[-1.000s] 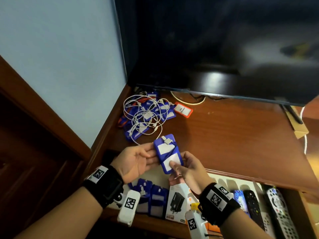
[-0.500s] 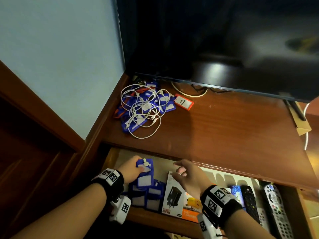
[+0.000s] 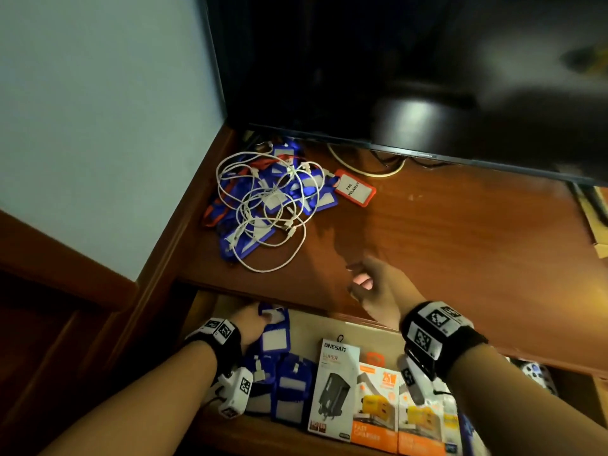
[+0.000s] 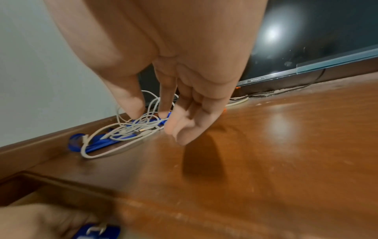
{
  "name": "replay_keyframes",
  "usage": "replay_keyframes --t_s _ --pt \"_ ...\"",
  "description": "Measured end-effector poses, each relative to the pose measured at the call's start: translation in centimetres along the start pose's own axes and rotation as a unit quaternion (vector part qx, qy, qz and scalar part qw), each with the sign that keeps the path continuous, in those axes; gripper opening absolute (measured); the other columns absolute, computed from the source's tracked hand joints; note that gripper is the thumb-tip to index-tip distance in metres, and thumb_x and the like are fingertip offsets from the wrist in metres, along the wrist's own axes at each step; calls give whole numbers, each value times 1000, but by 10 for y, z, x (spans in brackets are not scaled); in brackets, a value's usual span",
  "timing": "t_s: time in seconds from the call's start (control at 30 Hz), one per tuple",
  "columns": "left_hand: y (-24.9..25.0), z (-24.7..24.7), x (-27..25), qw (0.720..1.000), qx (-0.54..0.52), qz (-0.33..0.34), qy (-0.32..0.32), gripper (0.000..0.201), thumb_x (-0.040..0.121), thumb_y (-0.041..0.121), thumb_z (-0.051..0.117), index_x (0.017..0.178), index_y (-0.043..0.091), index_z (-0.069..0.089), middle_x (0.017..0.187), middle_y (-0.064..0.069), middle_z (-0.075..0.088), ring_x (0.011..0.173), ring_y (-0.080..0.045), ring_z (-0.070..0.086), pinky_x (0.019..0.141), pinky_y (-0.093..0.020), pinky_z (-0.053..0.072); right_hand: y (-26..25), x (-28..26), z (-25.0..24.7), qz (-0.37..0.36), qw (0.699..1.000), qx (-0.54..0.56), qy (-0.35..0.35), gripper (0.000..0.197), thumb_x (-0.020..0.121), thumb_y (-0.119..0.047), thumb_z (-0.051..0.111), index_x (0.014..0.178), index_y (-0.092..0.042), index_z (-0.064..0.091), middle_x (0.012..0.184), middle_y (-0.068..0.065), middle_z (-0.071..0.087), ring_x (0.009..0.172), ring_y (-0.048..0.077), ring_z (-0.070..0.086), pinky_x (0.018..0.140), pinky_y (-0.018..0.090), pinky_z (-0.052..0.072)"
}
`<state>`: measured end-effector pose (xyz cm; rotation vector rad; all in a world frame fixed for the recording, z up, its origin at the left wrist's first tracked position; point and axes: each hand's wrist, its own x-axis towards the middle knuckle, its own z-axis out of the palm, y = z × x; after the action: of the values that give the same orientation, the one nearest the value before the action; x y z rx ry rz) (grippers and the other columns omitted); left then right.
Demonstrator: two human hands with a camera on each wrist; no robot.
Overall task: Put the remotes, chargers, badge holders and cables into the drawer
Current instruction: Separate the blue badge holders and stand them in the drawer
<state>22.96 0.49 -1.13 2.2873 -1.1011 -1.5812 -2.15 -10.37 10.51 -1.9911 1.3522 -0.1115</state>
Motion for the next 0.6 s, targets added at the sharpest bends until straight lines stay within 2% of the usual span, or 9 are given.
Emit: replay_keyframes --t_s 0.07,0.2,0.3,0.37,0.4,0.47,0.53,0.6 --pt "0 2 9 999 31 -17 -8 43 107 31 53 148 19 49 149 -11 54 133 -32 53 105 -34 42 -1 15 -8 13 1000 -18 -9 30 91 -24 68 121 -26 63 107 -7 69 98 17 66 89 36 55" --pt "11 -1 18 994 109 -9 -28 48 108 41 47 151 20 48 157 -8 48 140 -29 48 109 -32 37 -7 50 -25 65 997 -36 -20 34 93 -26 68 126 -28 60 114 -5 66 104 19 64 94 39 56" --pt "13 -7 22 991 128 42 -11 52 106 51 47 154 35 39 159 8 39 147 -25 38 121 -40 28 -16 78 -36 81 995 -62 -5 38 93 -24 66 129 -29 58 125 0 63 111 20 63 98 38 55" --pt "14 -9 25 989 130 73 16 33 105 51 49 138 49 46 155 14 41 144 -24 40 122 -42 28 -22 97 -44 95 992 -78 7 44 95 -23 65 137 -28 53 141 4 54 130 26 54 107 39 48" --pt "14 -9 27 985 152 75 20 22 106 47 48 128 49 51 154 11 46 140 -24 45 121 -42 31 -25 107 -47 103 991 -83 12 48 96 -24 64 142 -28 50 148 6 48 136 29 50 109 40 44" --pt "18 -7 30 978 203 42 8 20 109 34 46 125 35 58 143 3 58 129 -25 54 115 -40 38 -26 127 -52 109 989 -96 24 58 96 -24 64 150 -28 42 158 7 36 140 33 46 111 43 43" --pt "20 -1 31 976 214 -2 -31 26 110 20 45 132 17 58 143 -7 59 130 -28 55 115 -39 37 -24 148 -54 111 985 -135 11 67 96 -25 64 156 -30 34 165 5 26 147 37 35 115 49 38" --pt "20 1 34 971 237 -9 -34 30 111 19 41 136 13 56 143 -10 58 131 -29 53 117 -39 35 -19 165 -53 121 975 -185 -31 75 96 -25 64 160 -33 26 170 0 16 154 38 18 122 55 28"
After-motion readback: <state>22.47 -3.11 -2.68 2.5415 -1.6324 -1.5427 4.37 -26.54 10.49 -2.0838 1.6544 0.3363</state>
